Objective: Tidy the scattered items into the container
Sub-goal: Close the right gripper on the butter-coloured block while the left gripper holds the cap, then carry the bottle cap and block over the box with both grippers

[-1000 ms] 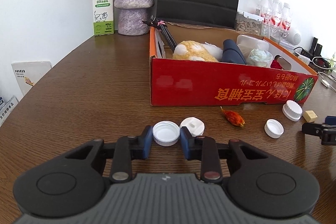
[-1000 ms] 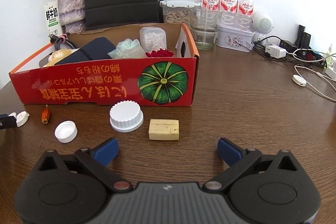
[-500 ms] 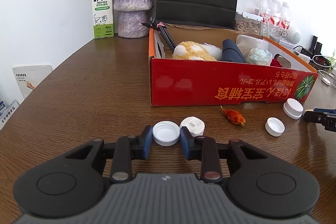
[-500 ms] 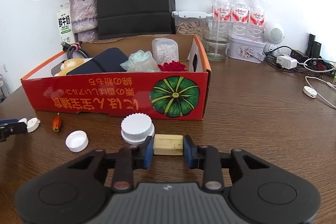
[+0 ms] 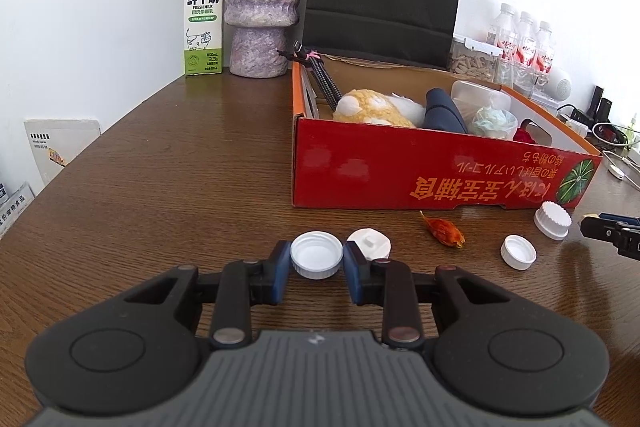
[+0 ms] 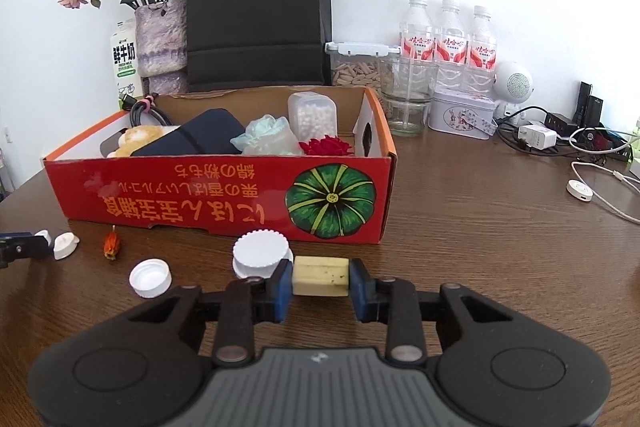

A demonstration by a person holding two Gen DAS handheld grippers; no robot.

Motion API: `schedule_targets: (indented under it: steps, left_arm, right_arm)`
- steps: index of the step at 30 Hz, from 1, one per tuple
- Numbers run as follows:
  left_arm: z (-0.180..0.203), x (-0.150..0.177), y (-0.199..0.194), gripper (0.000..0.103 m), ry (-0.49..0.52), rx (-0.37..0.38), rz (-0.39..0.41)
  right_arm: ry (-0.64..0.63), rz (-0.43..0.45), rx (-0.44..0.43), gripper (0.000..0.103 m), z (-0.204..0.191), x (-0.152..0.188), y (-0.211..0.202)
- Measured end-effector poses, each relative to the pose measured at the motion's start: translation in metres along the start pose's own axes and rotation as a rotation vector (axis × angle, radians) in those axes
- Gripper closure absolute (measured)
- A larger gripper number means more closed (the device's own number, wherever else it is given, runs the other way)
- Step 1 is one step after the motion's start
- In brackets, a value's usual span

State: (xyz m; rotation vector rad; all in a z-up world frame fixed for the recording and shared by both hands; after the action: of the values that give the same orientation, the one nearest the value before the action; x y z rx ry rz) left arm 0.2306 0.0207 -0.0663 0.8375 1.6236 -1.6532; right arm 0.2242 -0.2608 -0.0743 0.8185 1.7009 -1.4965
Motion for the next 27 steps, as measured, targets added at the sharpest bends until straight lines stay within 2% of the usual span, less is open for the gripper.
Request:
schedule_targets:
  steps: [5,9,17,21,27]
  left_arm:
    - [-0.001,-0.003,-0.007,0.074,-0.011,-0.004,0.032]
    - [-0.001,-0.014,-0.025,0.074,-0.026,0.006,0.112]
    - [0.028,-0.051,-0.053,0.074,-0.007,0.066,0.217]
    - [0.052,-0.069,-0.052,0.074,0.004,0.092,0.249]
    - [0.083,-0.087,-0.028,0.074,0.003,0.106,0.257]
  right_arm:
    - [-0.022,0.042,0.017,0.074,-0.003,-0.001,-0.007]
    - [-0.041,0.083,0.006,0.074,-0.01,-0.006,-0.015]
    - [-0.064,0.211,-0.047,0.074,-0.035,-0.042,-0.036]
    - [-0.079,0.256,-0.057,0.074,-0.044,-0.064,-0.036]
    - [-0.05,0.314,-0.06,0.074,-0.046,-0.087,-0.026]
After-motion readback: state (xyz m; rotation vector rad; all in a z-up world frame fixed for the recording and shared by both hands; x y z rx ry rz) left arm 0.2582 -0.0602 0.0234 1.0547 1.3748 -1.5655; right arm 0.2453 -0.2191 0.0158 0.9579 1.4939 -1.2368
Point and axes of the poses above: each gripper's, at about its wrist camera, not at the fingertips, and y roughly the way its jaws point, z to its right, x to its underside, the point moved 5 cm from there along y, roughly the way its jaws point, and after that the axes turned 5 degrees about -x, right-handed, at the moved point
